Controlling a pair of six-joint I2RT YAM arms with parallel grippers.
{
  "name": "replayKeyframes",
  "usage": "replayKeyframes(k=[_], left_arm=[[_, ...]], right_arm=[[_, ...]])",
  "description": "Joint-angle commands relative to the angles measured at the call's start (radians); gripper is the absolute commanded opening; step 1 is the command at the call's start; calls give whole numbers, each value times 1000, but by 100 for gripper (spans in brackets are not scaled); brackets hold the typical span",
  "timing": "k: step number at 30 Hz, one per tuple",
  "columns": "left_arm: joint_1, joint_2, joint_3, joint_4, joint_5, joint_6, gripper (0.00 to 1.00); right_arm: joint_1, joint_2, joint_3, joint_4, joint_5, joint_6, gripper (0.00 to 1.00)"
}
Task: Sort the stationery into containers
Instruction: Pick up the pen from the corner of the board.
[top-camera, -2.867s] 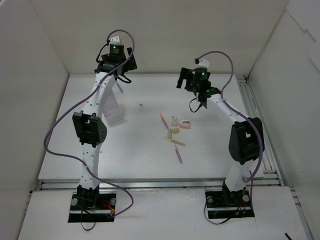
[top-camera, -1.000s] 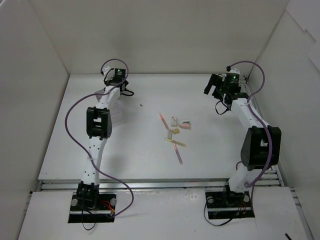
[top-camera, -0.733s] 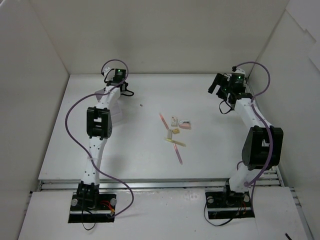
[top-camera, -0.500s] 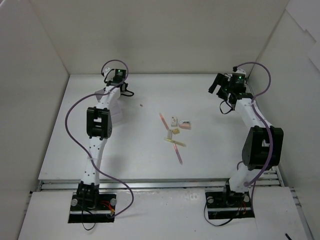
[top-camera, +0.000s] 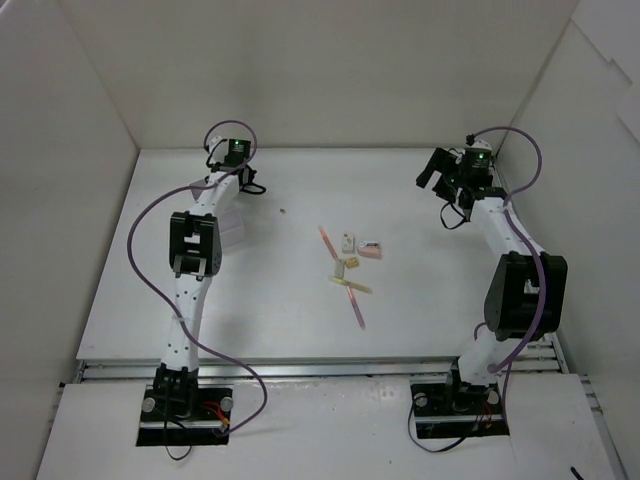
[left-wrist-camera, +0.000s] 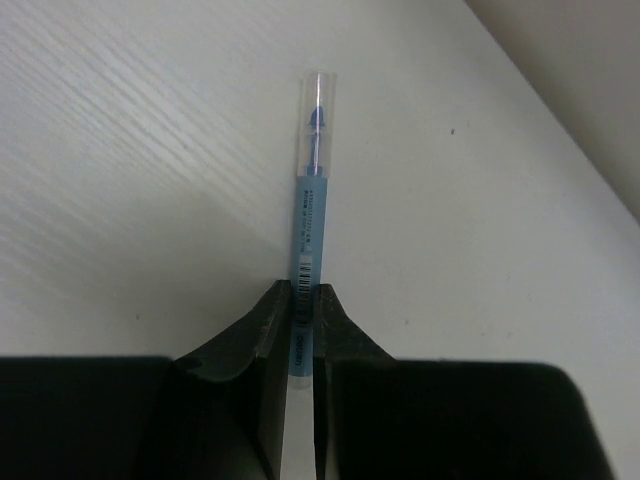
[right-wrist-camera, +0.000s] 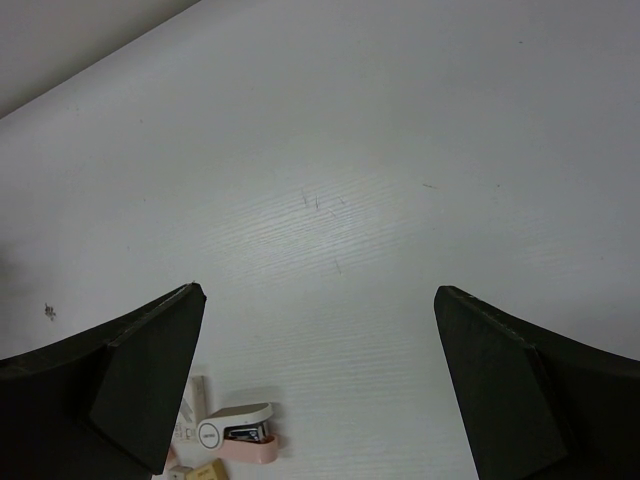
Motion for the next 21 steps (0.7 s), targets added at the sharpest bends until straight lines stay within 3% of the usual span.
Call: replayKeyframes(k=[1,4,5,10,15,19,21], left_arm=[[-40,-176,-90,102,78,175,0],[-130,-270,-159,187,-9,380,0],[-149,-292,-165,190,-60,411,0],[-172,-416,-242,225,-36,465,0],[-190,-650,-522,360,-25,499,0],[-215,-856,-833,523,-164,559,0],[-215,-961,-914,590,-227,591,0]], right_arm=[[-4,-67,-4,42,-38,12,98],[-5,-76,-12,52,-58,1,98],[-5,-81,-18,63,-60,0,98],[-4,-116,-54,95,-90,0,98],[4,-159,-96,152,-129,-20,98],[28,-170,-106,160,-130,-59,98],[44,-173,-106,155,-135,-71,98]])
